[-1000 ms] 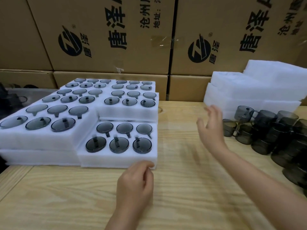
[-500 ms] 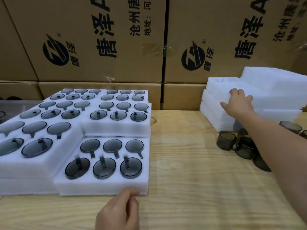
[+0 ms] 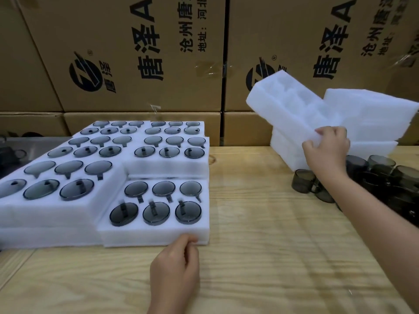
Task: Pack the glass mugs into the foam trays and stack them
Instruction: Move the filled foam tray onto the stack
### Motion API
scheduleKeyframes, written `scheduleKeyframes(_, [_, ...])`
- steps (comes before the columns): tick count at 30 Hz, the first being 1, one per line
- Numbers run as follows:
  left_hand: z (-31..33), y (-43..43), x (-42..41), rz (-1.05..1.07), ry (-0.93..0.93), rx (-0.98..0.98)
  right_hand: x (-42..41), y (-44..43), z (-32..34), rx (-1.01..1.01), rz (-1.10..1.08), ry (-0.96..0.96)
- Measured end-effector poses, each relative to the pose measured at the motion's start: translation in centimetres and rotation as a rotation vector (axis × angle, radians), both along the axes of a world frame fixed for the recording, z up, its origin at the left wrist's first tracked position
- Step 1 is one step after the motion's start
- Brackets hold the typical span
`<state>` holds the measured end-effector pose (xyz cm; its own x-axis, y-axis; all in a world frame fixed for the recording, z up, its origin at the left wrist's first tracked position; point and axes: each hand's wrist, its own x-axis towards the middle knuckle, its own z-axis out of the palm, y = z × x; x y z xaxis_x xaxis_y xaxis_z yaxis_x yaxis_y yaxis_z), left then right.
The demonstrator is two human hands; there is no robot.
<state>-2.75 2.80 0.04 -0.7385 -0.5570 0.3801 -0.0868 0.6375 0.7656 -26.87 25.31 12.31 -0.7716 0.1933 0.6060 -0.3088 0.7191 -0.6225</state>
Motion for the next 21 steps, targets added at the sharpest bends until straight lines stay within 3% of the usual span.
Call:
scheduleKeyframes(5, [0.0,-0.4,0.0,-0.016,-0.009,0.123,11.3,0.6,-3.7,-0.112,0.051,0.049])
scheduleKeyframes(9, [0.1,-0.7,-0.4,-0.079,0.139,0.503,18.3,1.1,-7.5,-0.078,0.133,0.032])
scheduleKeyframes(13, [0.5,-0.6,-0.6,-0.133,0.282,0.796,20.5,2.0,-9.8,0.116,0.26,-0.029])
scheduleKeyframes(21, [0.9,-0.4,0.2,-0.245,0.328,0.59,21.1,3.1,-8.8,0.406,0.398,-0.211])
